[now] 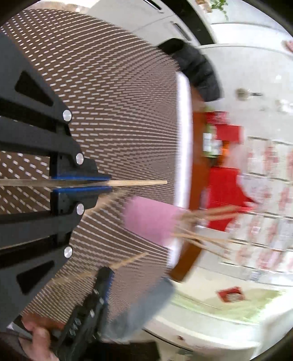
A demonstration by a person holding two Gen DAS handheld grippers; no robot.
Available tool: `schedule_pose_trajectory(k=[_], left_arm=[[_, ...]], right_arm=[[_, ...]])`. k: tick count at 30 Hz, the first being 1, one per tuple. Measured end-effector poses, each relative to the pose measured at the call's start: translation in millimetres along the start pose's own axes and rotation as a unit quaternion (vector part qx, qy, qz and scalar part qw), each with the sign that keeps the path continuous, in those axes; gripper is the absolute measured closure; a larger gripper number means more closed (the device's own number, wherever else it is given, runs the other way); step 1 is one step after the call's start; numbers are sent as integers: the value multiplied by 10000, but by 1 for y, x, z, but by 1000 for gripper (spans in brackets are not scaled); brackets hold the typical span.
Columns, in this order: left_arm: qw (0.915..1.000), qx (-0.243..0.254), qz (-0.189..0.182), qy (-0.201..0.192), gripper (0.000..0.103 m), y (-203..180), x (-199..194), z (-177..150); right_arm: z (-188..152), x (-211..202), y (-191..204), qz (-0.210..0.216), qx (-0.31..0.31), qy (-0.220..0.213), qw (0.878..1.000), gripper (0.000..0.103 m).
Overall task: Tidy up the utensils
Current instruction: 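Lift both held chopsticks and lower them into the pink cup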
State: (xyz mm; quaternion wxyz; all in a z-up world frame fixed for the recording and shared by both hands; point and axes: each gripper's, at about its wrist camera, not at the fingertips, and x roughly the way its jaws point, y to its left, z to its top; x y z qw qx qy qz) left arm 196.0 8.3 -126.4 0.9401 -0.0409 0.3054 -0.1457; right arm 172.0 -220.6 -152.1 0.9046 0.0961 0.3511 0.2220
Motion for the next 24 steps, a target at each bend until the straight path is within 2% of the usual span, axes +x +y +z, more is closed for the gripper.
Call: schedule_pose_trajectory(k=[2,6,11,14,24], left_arm=[[9990,-44,-157,-409,98,-5,-10,13],[9959,9,-333,-841,98,-18,-13,40],[9879,-56,-659,-1403,98,-29,-14,72],[9800,-121,-915,-1760,98,-31,-12,91],[9539,-227,-1499,-2590,98,-45,-12,148]], right_arm=[[11,-5,0,19,-35,-220,9997,97],[35,-18,3,242,-47,-701,9972,97],[61,-36,12,433,-159,-1233,9913,97],[76,-44,11,467,-231,-1464,9878,97],[132,-78,8,415,-435,-2084,9762,97]])
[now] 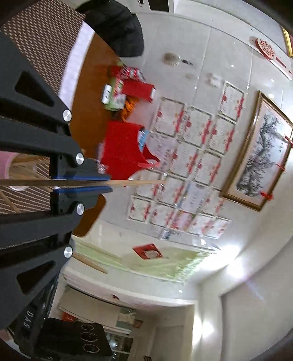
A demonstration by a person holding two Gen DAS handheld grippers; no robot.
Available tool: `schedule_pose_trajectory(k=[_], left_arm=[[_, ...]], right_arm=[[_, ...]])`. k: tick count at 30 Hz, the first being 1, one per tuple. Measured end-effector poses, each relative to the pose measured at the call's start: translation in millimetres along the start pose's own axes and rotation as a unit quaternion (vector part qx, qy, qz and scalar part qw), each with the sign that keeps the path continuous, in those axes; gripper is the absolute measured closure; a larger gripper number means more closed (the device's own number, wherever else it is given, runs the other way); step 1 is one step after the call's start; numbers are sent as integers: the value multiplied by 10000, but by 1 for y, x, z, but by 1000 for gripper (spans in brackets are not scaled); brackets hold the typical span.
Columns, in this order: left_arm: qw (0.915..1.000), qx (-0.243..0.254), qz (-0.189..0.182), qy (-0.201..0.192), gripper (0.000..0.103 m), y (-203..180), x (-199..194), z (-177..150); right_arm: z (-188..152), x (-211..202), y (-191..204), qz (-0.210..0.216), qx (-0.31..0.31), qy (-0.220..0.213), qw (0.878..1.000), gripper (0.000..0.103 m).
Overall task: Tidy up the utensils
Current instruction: 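Lift both held chopsticks and lower them into the pink cup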
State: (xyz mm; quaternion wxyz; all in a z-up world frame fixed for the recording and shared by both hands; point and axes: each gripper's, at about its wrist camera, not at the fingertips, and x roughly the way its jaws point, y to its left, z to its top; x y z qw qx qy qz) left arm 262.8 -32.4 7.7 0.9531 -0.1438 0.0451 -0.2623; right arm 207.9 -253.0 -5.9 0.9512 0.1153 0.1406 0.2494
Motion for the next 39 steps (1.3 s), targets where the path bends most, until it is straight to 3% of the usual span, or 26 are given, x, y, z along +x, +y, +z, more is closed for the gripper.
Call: schedule_pose_trajectory(k=[6,10,21,32,39], left_arm=[[9992,-106,-129,-364,98,2,35,14],[9987,-187,-70,-462,98,7,57,2],[9988,-346,116,-324,98,28,98,-42],[9989,-278,287,-238,98,41,101,-67],[9984,-499,-13,-254,98,41,101,-56]], right_arm=[[33,4,-18,-245,-87,-237,9994,97],[41,14,-32,-383,-99,-215,9990,97],[23,47,-58,-526,-39,103,9986,97],[7,62,-63,-536,-14,355,9979,97],[5,60,-63,-571,-39,377,9976,97]])
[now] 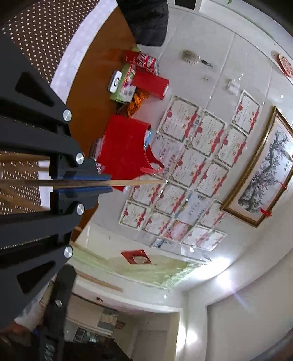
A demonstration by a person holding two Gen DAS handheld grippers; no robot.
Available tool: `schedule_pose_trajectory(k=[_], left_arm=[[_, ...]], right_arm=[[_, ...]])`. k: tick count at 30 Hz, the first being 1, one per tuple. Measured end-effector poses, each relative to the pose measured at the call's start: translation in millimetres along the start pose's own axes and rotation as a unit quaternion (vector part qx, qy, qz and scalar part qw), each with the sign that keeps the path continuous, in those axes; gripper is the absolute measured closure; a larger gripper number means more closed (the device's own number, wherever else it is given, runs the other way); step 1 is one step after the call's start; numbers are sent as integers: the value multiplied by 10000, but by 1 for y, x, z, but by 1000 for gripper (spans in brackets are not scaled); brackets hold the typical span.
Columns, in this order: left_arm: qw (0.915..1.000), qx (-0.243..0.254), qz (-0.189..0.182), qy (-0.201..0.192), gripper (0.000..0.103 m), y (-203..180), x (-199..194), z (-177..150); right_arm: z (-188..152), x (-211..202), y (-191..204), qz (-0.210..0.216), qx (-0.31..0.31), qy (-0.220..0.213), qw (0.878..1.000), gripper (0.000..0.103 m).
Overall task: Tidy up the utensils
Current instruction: 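Lift both held chopsticks and lower them into the pink cup, then open both grippers to drop the chopsticks into the cup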
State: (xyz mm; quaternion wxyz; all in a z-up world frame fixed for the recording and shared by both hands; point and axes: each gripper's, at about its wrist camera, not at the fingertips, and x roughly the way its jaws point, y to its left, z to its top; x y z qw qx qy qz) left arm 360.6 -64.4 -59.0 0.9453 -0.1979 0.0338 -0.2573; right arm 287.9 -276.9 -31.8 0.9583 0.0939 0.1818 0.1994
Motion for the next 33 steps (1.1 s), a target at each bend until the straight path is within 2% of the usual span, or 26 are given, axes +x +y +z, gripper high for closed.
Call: schedule_pose_trajectory(k=[6,9,14,19,28,33], left_arm=[[9992,-199,-250,-241,98,-3,-3,19],[9993,-94,-255,-255,98,-8,4,22],[9996,262,-1,-72,98,-10,13,8],[9993,329,199,-9,98,-3,14,-2],[9985,466,299,60,98,-2,10,-6],[9966,613,331,435,98,-8,17,-9]], right_arm=[[3,-3,-2,22,10,-50,10000,97],[3,-3,-3,37,23,-63,10000,97],[2,0,-5,66,42,-35,10000,97],[-1,4,-7,102,53,-5,9999,97],[-8,8,-9,129,95,85,9998,97],[-11,13,-7,138,136,181,9996,97]])
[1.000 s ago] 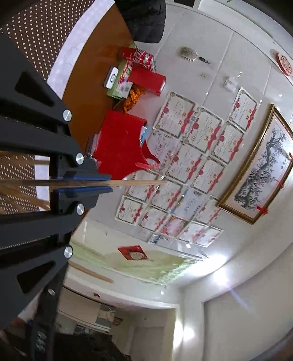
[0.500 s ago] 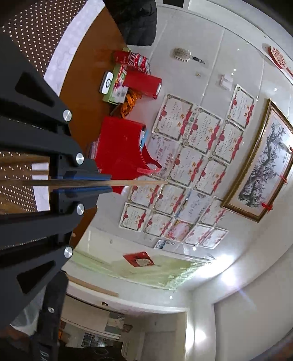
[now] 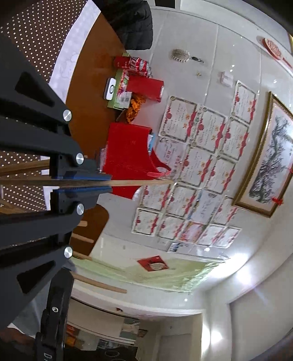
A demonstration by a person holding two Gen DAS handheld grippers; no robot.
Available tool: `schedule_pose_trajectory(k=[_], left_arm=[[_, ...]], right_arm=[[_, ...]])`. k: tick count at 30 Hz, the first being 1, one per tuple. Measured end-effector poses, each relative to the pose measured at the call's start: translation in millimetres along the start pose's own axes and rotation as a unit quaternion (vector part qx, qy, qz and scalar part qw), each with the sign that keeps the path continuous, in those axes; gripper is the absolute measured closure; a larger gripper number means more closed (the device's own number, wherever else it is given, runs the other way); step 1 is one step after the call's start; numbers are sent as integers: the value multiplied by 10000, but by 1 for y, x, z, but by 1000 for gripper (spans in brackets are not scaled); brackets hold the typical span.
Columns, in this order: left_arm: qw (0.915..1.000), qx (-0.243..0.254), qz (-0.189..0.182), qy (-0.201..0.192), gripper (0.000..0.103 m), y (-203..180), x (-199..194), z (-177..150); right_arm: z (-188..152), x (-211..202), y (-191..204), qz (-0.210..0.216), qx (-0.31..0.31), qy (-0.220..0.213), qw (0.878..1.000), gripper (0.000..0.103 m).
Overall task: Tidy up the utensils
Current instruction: 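Open both grippers to drop the chopsticks into the cup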
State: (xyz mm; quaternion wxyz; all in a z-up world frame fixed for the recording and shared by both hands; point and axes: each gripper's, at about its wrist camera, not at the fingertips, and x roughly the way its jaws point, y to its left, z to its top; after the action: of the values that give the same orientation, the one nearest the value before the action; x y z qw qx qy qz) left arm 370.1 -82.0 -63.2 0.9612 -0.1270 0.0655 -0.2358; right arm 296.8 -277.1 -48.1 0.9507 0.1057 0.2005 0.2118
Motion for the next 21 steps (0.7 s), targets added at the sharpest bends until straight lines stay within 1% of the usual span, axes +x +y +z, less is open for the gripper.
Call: schedule_pose_trajectory(k=[3,4,5,6,7,8,10,13,16,19,21], left_arm=[[9995,-27,102,314,97,4,3,-7],[9990,1,185,398,94,5,3,-10],[9985,25,272,474,79,6,0,-13],[9982,29,328,494,69,7,-2,-15],[9978,44,433,495,53,8,-8,-18],[9973,75,550,490,39,7,-15,-19],[9965,118,658,494,30,7,-26,-19],[9952,228,782,535,29,6,-45,-15],[9956,304,757,450,26,2,-63,-11],[9954,320,769,465,26,4,-73,-8],[9956,270,758,469,26,5,-80,-6]], right_arm=[[-2,2,0,-10,12,101,9999,96],[-3,3,0,-11,30,129,9999,96],[-3,3,-1,5,76,183,9998,91],[-4,2,-2,19,132,196,9997,61],[-5,0,-4,0,228,183,9996,34],[-6,-4,-6,-38,291,125,9995,7],[-9,-17,-10,-61,436,-145,9989,7],[-10,-28,-15,-157,654,-210,9975,7],[-12,-37,-14,-273,672,-230,9971,7],[-16,-45,-10,-403,629,-170,9971,7],[-17,-48,-7,-406,626,-147,9971,7]])
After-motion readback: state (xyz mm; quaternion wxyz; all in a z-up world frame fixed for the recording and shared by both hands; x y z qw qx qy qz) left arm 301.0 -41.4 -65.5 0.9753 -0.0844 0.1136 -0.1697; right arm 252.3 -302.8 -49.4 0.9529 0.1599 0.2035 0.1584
